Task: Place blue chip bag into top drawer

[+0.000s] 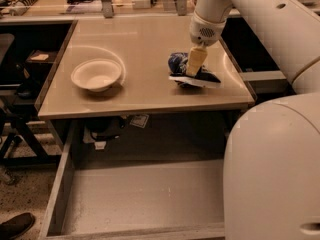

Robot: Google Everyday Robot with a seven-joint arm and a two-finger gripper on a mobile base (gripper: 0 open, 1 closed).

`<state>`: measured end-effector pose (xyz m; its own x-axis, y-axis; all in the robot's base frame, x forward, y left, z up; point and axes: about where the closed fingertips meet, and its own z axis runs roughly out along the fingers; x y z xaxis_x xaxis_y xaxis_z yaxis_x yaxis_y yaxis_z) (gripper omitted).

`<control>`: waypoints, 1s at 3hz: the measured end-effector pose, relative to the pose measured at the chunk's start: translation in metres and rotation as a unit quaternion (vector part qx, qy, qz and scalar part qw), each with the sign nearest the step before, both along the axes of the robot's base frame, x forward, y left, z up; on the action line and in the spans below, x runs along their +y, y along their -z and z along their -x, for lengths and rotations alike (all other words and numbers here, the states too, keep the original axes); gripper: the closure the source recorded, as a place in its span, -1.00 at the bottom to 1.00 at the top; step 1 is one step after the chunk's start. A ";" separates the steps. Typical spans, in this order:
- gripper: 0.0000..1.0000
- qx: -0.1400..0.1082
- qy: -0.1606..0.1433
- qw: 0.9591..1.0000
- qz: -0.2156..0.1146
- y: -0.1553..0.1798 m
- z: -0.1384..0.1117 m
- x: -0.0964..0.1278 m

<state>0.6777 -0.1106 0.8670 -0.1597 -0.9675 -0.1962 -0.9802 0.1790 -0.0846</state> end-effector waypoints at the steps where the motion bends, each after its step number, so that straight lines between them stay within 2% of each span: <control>1: 0.74 0.000 0.000 1.000 0.000 0.000 0.000 0.000; 2: 1.00 0.000 0.000 1.000 0.000 0.000 0.000 0.000; 3: 1.00 -0.014 -0.007 1.000 -0.008 -0.003 -0.006 0.005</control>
Offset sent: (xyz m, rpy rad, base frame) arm 0.0000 0.0000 0.0000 0.0000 0.0000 0.0000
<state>0.6839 -0.1053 0.8703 -0.1407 -0.9661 -0.2165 -0.9798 0.1673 -0.1097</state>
